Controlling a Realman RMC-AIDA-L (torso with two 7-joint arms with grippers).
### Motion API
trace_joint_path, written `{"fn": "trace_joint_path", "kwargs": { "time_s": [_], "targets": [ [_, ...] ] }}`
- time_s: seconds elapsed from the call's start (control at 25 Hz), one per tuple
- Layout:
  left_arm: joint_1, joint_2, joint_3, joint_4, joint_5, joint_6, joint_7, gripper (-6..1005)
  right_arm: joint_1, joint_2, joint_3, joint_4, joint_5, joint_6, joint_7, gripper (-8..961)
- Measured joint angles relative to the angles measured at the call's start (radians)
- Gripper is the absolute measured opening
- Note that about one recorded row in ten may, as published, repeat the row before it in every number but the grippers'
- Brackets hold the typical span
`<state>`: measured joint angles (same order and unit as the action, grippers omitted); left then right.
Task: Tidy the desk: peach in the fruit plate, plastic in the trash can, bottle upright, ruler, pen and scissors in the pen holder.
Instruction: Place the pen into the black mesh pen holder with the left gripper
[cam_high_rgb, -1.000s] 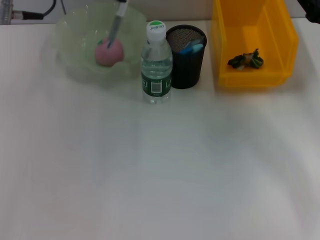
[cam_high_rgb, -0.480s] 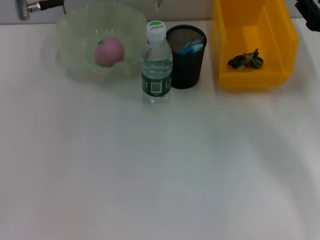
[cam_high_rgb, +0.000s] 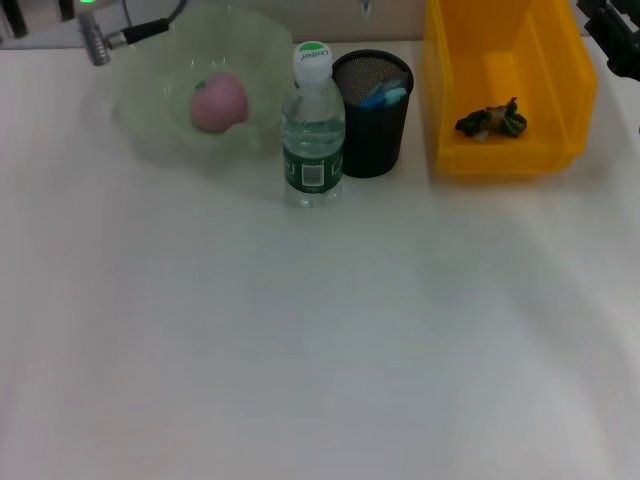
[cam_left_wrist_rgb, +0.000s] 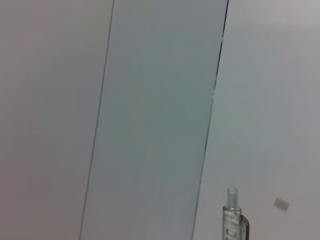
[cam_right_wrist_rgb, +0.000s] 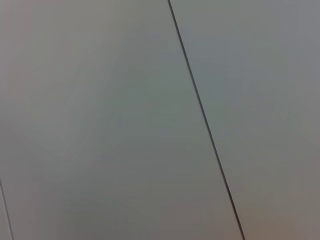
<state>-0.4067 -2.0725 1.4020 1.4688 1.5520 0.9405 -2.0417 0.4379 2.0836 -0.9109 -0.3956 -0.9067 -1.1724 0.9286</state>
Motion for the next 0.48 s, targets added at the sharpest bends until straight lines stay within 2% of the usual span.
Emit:
{"fn": "trace_joint_path", "kwargs": {
  "time_s": [0.32, 0.48],
  "targets": [
    [-0.077, -0.001, 0.000, -0.249, -0.282, 0.005, 0.282, 138, -0.017, -0.001, -0.001, 0.000, -0.002, -0.041, 0.002, 499],
    [-0.132, -0.001, 0.001, -0.364, -0.339, 0.007, 0.359, 139, -0.026, -0.002, -0.008, 0.001, -0.002, -0.057, 0.002, 499]
  ]
}}
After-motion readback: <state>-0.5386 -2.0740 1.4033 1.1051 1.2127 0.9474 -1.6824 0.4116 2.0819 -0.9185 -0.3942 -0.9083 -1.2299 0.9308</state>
